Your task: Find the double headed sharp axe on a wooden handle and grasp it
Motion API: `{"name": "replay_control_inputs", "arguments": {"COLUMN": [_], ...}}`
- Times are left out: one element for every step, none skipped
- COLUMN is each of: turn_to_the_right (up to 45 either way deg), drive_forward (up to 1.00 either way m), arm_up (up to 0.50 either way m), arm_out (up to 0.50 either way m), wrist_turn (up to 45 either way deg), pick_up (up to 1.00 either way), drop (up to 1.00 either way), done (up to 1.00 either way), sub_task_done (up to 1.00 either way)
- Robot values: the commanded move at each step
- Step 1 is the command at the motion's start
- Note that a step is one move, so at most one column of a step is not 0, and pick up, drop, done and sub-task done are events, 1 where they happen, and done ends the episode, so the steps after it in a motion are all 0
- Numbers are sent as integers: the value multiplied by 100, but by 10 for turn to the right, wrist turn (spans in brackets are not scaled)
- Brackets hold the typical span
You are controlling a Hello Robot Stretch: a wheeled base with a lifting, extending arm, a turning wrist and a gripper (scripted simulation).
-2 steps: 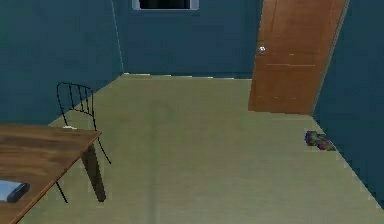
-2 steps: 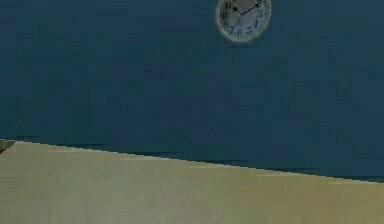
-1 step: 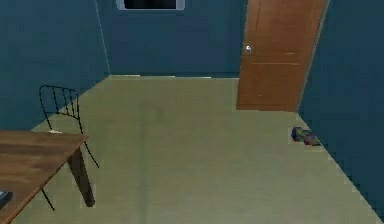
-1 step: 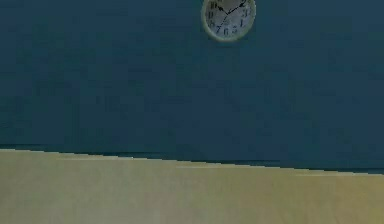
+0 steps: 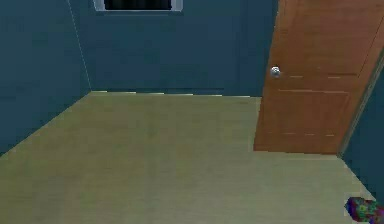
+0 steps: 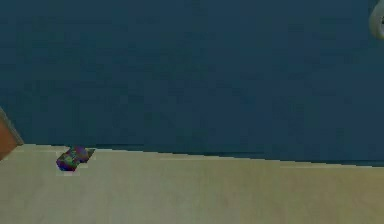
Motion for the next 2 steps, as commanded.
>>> {"name": "replay_control_inputs", "arguments": {"turn_to_the_right": [0,0], "drive_forward": [100,55], "arm_up": [0,0], "arm_out": [0,0], "wrist_turn": [0,0], "pick_up": [0,0], "drop": [0,0], "done": [0,0], "sub_task_done": [0,0]}}
